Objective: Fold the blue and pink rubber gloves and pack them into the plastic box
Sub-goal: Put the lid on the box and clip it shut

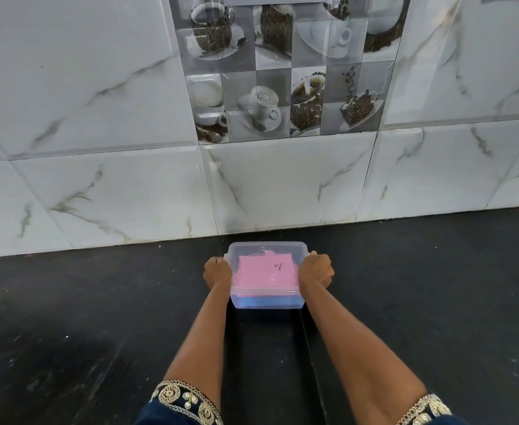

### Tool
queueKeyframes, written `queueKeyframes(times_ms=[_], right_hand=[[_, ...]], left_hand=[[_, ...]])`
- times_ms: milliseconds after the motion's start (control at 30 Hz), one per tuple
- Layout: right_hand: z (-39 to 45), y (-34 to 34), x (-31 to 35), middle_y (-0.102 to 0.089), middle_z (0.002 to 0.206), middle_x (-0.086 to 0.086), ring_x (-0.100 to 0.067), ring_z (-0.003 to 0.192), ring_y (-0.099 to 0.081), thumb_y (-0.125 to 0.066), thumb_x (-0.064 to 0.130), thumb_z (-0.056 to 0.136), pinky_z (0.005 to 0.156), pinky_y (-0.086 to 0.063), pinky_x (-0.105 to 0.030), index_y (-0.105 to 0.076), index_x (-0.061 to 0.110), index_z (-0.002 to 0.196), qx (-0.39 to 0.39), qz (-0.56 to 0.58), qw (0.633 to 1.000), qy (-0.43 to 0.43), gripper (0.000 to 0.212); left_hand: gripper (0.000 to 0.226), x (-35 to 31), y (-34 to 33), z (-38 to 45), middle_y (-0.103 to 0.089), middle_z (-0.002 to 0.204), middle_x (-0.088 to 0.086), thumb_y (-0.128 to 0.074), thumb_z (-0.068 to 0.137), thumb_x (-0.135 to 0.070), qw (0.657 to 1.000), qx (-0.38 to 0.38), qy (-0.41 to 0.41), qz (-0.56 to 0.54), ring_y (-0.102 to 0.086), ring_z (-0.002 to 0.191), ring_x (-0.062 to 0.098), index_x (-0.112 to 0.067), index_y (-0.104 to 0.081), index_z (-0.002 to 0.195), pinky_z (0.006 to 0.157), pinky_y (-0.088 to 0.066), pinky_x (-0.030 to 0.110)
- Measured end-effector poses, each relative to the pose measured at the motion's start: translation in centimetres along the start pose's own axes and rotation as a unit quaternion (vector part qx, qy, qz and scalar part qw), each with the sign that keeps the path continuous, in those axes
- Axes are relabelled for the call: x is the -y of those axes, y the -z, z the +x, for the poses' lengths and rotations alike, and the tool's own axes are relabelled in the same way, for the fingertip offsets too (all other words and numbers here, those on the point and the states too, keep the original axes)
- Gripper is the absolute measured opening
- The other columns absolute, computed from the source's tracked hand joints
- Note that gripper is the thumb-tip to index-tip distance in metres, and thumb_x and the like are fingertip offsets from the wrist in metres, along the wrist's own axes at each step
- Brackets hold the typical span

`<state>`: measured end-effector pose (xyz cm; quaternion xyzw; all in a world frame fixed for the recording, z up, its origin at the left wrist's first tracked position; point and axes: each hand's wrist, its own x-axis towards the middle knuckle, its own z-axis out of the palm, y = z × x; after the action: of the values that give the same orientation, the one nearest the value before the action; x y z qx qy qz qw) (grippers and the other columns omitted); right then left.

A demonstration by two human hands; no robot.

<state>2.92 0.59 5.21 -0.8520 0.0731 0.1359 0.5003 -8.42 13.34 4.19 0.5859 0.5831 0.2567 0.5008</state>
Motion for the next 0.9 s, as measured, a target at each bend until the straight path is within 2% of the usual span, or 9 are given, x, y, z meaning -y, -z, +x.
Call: queueKeyframes(times_ms=[100,200,300,400,500,567,633,767,900], right_hand=[[-0.3,0.3,-0.1,-0.049,0.136,-0.022,-0.037,0.125,-0.046,-0.031,0.032,0.104,0.104,-0.037,-0.048,-0.049,0.004,0.132,-0.001,-0.06,0.998,-0.022,0.044],[0.2,0.5,0.2,-0.039,0.146,-0.019,-0.037,0.132,-0.039,-0.022,0.038,0.104,0.109,-0.031,-0.05,-0.034,0.01,0.145,0.06,-0.089,0.993,-0.051,0.052],[1.5,0.6,0.4,-0.041,0.145,-0.022,-0.038,0.131,-0.042,-0.016,0.052,0.1,0.112,-0.032,-0.048,-0.032,0.0,0.145,0.112,0.002,0.986,-0.123,0.071],[2.7,1.0,-0.3,-0.053,0.135,-0.021,-0.037,0.122,-0.052,-0.013,0.059,0.098,0.106,-0.04,-0.047,-0.045,0.0,0.137,0.126,0.047,0.98,-0.147,0.077],[3.2,1.5,-1.6,-0.067,0.103,-0.014,-0.03,0.095,-0.065,-0.014,0.062,0.096,0.085,-0.054,-0.043,-0.057,0.006,0.122,0.156,0.099,0.963,-0.195,0.075],[3.2,2.0,-2.2,-0.063,0.078,-0.009,-0.022,0.072,-0.063,-0.022,0.065,0.094,0.063,-0.054,-0.034,-0.061,0.005,0.108,0.182,0.133,0.951,-0.209,0.072],[3.3,2.5,-2.5,-0.061,0.076,-0.008,-0.02,0.065,-0.059,-0.035,0.065,0.092,0.054,-0.051,-0.031,-0.059,0.006,0.102,0.201,0.169,0.944,-0.201,0.065],[4.3,3.2,-3.1,-0.065,0.104,-0.015,-0.027,0.088,-0.066,-0.07,0.044,0.083,0.08,-0.059,-0.039,-0.057,0.002,0.116,0.186,0.211,0.947,-0.156,0.055],[5.0,4.9,-3.3,-0.065,0.073,-0.007,-0.015,0.056,-0.061,-0.076,0.026,0.081,0.041,-0.05,-0.022,-0.064,0.005,0.089,0.227,0.208,0.94,-0.146,0.026]], left_hand=[[0.033,0.1,-0.4,-0.7,-0.06,0.121,0.023,-0.034,0.097,-0.003,0.999,-0.034,-0.019,0.023,-0.056,0.103,0.034,0.006,-0.06,0.114,0.083,-0.043,0.037],[0.034,0.1,-0.5,-1.0,-0.055,0.126,0.023,-0.033,0.098,-0.008,0.997,-0.057,-0.018,0.055,-0.054,0.113,0.035,0.004,-0.055,0.121,0.092,-0.044,0.041],[0.041,0.4,-0.5,-1.1,-0.043,0.142,0.021,-0.032,0.101,-0.024,0.989,-0.058,0.049,0.129,-0.041,0.13,0.037,-0.004,-0.041,0.136,0.107,-0.031,0.047],[0.044,-0.3,-0.7,-1.2,-0.042,0.142,0.02,-0.036,0.1,-0.031,0.968,-0.098,0.027,0.23,-0.04,0.13,0.037,-0.007,-0.038,0.136,0.108,-0.028,0.047],[0.036,-1.8,-2.6,-1.9,-0.052,0.13,0.015,-0.038,0.098,-0.029,0.908,-0.114,-0.13,0.382,-0.048,0.119,0.033,-0.01,-0.048,0.127,0.101,-0.034,0.043],[0.034,-2.7,-4.4,-2.5,-0.051,0.13,0.011,-0.039,0.097,-0.027,0.86,-0.066,-0.251,0.438,-0.046,0.123,0.032,-0.013,-0.049,0.126,0.103,-0.032,0.043],[0.032,-3.5,-6.4,-3.2,-0.05,0.133,0.006,-0.045,0.096,-0.027,0.832,0.033,-0.35,0.429,-0.043,0.128,0.027,-0.02,-0.054,0.126,0.108,-0.026,0.042],[0.028,-4.7,-9.3,-5.2,-0.054,0.133,0.0,-0.055,0.094,-0.023,0.765,0.182,-0.45,0.422,-0.046,0.126,0.022,-0.026,-0.064,0.12,0.106,-0.032,0.041],[0.027,-5.9,-10.9,-6.2,-0.058,0.129,0.004,-0.059,0.093,-0.013,0.738,0.232,-0.459,0.437,-0.05,0.121,0.025,-0.022,-0.069,0.116,0.1,-0.045,0.041]])
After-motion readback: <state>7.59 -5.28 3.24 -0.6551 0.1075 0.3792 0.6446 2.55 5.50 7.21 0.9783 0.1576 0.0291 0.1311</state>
